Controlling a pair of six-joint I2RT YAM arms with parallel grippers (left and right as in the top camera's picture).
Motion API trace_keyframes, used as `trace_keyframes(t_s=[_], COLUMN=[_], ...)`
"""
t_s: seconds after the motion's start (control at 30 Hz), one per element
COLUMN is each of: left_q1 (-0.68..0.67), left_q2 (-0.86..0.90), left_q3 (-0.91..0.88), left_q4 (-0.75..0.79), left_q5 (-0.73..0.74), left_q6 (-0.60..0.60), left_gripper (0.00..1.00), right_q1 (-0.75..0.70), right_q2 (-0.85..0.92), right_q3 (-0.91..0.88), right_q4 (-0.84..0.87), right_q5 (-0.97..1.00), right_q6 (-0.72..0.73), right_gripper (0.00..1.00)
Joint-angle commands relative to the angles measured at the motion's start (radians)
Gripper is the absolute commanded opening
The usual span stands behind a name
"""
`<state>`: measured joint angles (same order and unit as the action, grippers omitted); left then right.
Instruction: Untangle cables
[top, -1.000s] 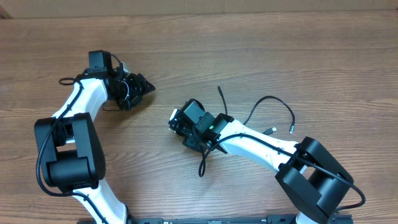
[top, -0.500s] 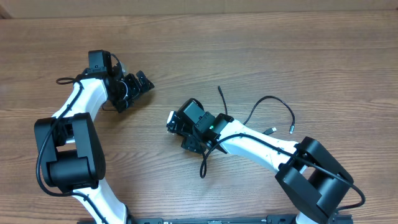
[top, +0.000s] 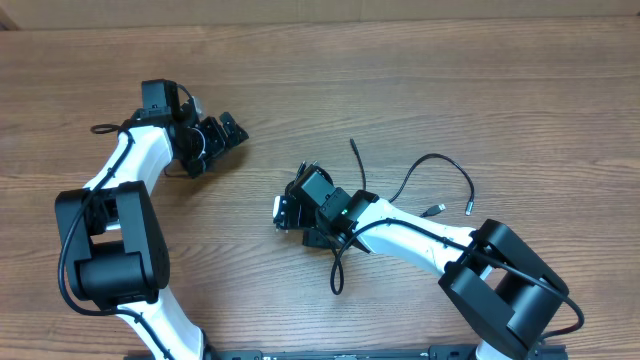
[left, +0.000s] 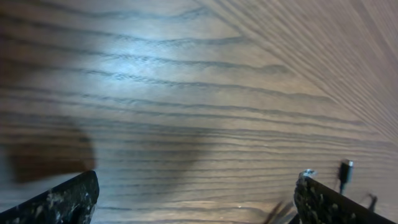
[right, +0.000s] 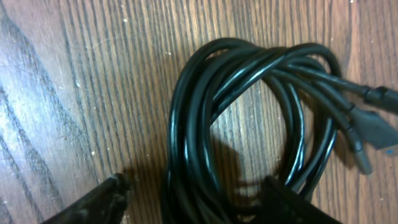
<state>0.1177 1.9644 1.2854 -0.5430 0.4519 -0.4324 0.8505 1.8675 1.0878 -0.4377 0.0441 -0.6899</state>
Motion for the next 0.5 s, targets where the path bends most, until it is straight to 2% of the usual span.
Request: trace_keyframes(t_s=[0.0, 0.13, 0.3, 0.37, 0.47], left_q1=[-0.007, -0.007, -0.007, -0.006, -0.003], left_q2=[0.010, 0.010, 0.010, 0.010, 0.010], left_q3=[-0.001, -0.001, -0.001, -0.001, -0.001], left_q4=[0.018, 0.024, 0.028, 0.037, 0.047], left_q5=[0.085, 0.100, 0.129, 0.171, 0.230], left_q6=[0.072, 0.095, 0.107, 0.141, 0.172], left_gripper=[1.00, 1.00, 1.00, 1.00, 1.00], right_q1=[-0.006, -0.006, -0.006, -0.006, -0.008], right_q2=[-0.008, -0.008, -0.008, -0.009, -0.009], right_q3=[-0.027, -0.029, -0.026, -0.025, -0.009], right_q4=[0.010, 0.012, 0.010, 0.006, -0.004], right_q5=[-0.026, -0.035, -0.035, -0.035, -0.053], right_q6=[-0.081, -0.090, -0.089, -0.089, -0.064], right_gripper=[0.59, 0.45, 0.17, 0.09, 0.04])
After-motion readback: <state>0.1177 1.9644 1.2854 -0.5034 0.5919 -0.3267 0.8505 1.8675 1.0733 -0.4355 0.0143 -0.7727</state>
